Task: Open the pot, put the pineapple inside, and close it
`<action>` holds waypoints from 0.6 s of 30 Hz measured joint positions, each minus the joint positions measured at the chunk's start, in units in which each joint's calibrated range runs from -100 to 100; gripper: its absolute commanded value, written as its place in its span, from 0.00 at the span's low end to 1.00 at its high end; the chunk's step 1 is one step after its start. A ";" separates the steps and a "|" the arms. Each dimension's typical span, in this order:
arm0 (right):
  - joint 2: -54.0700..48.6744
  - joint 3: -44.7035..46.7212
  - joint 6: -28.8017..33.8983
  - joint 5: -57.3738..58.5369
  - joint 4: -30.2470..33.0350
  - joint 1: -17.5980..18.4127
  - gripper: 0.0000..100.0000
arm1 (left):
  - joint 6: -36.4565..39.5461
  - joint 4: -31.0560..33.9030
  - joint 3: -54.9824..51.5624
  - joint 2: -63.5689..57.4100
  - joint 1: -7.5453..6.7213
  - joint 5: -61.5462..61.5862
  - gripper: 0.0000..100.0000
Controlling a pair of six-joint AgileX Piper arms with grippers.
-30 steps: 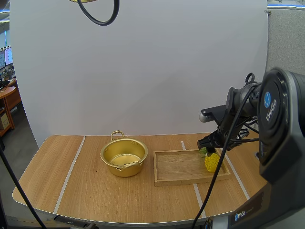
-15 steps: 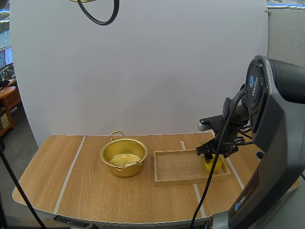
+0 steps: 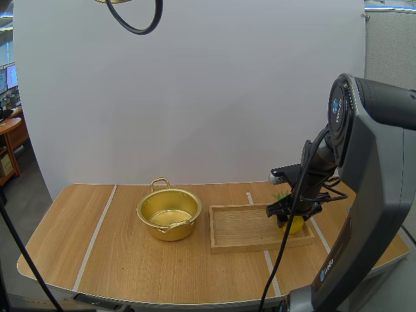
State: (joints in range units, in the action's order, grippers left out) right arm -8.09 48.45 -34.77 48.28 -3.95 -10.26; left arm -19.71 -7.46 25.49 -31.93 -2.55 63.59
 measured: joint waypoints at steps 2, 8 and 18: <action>0.06 0.00 -0.08 0.00 0.00 0.00 1.00 | 0.00 0.00 0.00 0.00 0.00 0.00 0.00; 0.06 0.00 -0.08 0.00 -0.64 0.00 0.00 | 0.00 0.00 0.00 0.00 0.00 0.00 0.00; -0.79 0.00 -0.50 0.53 -2.03 0.00 0.00 | 0.00 0.00 0.00 0.00 0.00 0.00 0.00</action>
State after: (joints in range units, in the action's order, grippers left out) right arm -8.89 48.45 -35.27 48.81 -5.98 -10.26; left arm -19.71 -7.46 25.49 -31.93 -2.55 63.59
